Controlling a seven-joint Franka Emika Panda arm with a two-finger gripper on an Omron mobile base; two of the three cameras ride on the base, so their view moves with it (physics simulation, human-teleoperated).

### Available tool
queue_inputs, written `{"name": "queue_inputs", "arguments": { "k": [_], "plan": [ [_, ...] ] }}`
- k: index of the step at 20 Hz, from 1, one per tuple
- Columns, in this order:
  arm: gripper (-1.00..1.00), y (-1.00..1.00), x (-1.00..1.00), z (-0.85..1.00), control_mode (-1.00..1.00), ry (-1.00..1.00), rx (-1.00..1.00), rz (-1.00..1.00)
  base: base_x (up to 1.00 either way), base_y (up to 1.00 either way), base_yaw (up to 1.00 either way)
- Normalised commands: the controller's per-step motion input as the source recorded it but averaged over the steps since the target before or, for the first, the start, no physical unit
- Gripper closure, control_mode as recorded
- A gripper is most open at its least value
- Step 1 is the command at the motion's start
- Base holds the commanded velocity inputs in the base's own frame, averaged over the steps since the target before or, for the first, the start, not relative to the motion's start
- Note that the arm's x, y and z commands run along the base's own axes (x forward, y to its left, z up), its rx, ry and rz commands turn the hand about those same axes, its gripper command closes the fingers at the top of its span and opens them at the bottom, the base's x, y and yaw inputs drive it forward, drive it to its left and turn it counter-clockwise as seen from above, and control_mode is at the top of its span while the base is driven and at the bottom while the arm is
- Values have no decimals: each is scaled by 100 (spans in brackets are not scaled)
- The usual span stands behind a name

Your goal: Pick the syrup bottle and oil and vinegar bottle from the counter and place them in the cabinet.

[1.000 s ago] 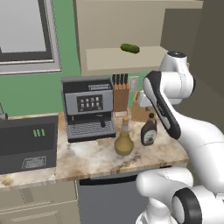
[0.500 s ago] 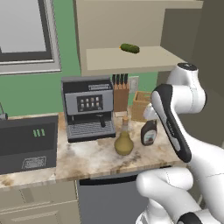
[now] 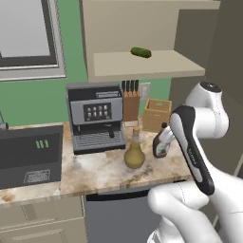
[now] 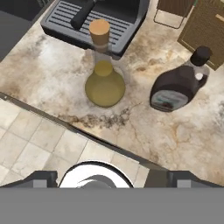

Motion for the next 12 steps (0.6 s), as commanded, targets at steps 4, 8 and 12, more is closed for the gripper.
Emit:
{"name": "queue_inputs", "arguments": {
  "k": [4,8,12],
  "plan": [
    [-100,13,3,-16,-100,-1,-1,6,0,0,0],
    [-100,14,12,-14,-100,0,-2,1,0,0,0],
    [-100,9,21,-13,-100,0,0,4,0,0,0]
  ]
}}
